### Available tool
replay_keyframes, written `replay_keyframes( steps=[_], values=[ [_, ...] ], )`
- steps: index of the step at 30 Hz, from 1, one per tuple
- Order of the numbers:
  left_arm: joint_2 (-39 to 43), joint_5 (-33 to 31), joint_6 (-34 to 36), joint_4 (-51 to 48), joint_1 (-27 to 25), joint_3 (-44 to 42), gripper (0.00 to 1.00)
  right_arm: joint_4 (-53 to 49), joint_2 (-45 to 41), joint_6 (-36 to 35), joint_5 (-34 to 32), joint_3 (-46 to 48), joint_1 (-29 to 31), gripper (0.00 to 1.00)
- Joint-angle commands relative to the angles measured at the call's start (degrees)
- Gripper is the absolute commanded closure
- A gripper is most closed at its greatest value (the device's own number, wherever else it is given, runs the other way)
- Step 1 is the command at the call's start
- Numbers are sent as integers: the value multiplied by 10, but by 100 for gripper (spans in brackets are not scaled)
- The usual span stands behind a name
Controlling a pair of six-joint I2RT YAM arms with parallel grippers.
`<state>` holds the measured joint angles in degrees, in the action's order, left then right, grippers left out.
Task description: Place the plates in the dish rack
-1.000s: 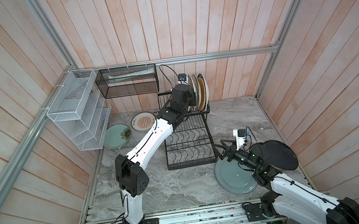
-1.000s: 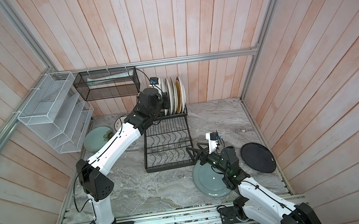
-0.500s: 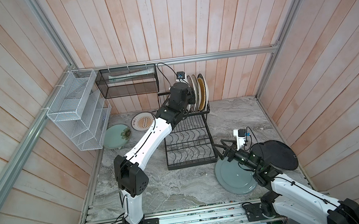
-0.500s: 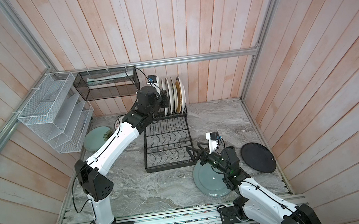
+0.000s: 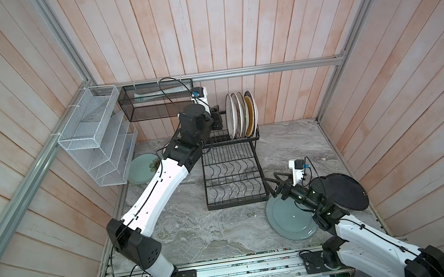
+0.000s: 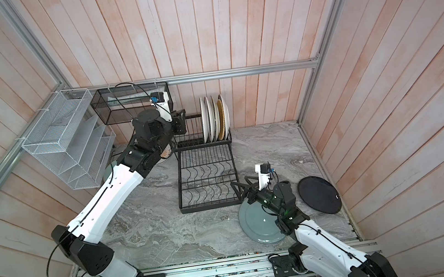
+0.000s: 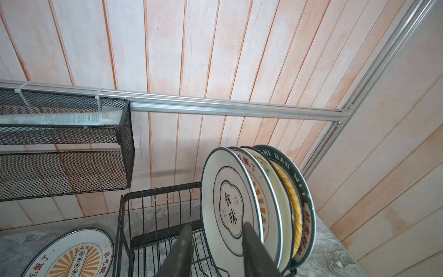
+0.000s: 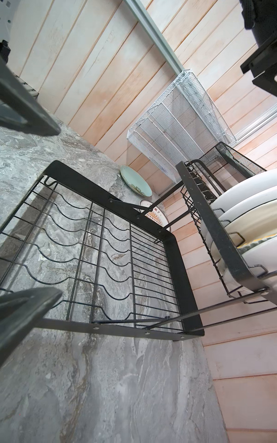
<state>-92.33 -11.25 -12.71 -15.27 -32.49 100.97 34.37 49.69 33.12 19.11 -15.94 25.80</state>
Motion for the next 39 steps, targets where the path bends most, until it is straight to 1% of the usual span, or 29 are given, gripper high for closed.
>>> replay_keyframes(
  steps=[1,3,7,9,10,11,12,13,16,18,20,22,25,27,29,30,32,33,35,39],
  values=[
    [33,43,-4,11,10,-43,62,-10,3,-17,-18,-7,3,2],
    [71,62,3,19,13,-91,60,-10,4,-18,-19,-6,3,2],
    [157,81,19,25,17,-191,52,-12,5,-21,-21,-8,3,2],
    [210,92,24,25,18,-249,45,-13,3,-21,-26,-6,3,2],
    [234,100,26,24,19,-276,40,-13,1,-19,-31,-5,3,2],
    [262,115,29,23,18,-308,30,-15,0,-15,-37,-4,3,2],
    [293,137,34,19,19,-337,13,-18,-4,-12,-42,-4,3,2],
    [318,162,39,15,19,-363,0,-19,-7,-8,-46,-4,3,2],
    [401,244,43,-3,19,-440,0,-55,-23,8,-53,-11,1,2],
    [452,274,26,-19,19,-492,0,-99,-43,25,-64,-12,-1,2],
    [497,283,6,-37,19,-535,0,-176,-67,37,-91,-17,-4,2],
    [542,276,-9,-53,19,-576,0,-262,-93,41,-113,-24,-14,2],
    [608,260,-28,-64,19,-626,0,-388,-142,67,-111,-34,-53,2],
    [641,250,-38,-71,19,-647,0,-482,-177,102,-117,-38,-90,2],
    [659,246,-43,-80,19,-658,0,-569,-203,121,-116,-49,-131,2],
    [664,245,-47,-83,19,-660,0,-619,-213,127,-126,-60,-152,2],
    [669,242,-53,-85,19,-661,0,-711,-225,156,-169,-84,-185,2],
    [668,242,-56,-83,19,-662,0,-742,-227,161,-173,-94,-198,2],
    [667,242,-55,-83,18,-664,0,-791,-224,183,-176,-102,-213,2],
    [661,243,-56,-86,18,-664,0,-848,-211,223,-166,-87,-214,2]
  ],
)
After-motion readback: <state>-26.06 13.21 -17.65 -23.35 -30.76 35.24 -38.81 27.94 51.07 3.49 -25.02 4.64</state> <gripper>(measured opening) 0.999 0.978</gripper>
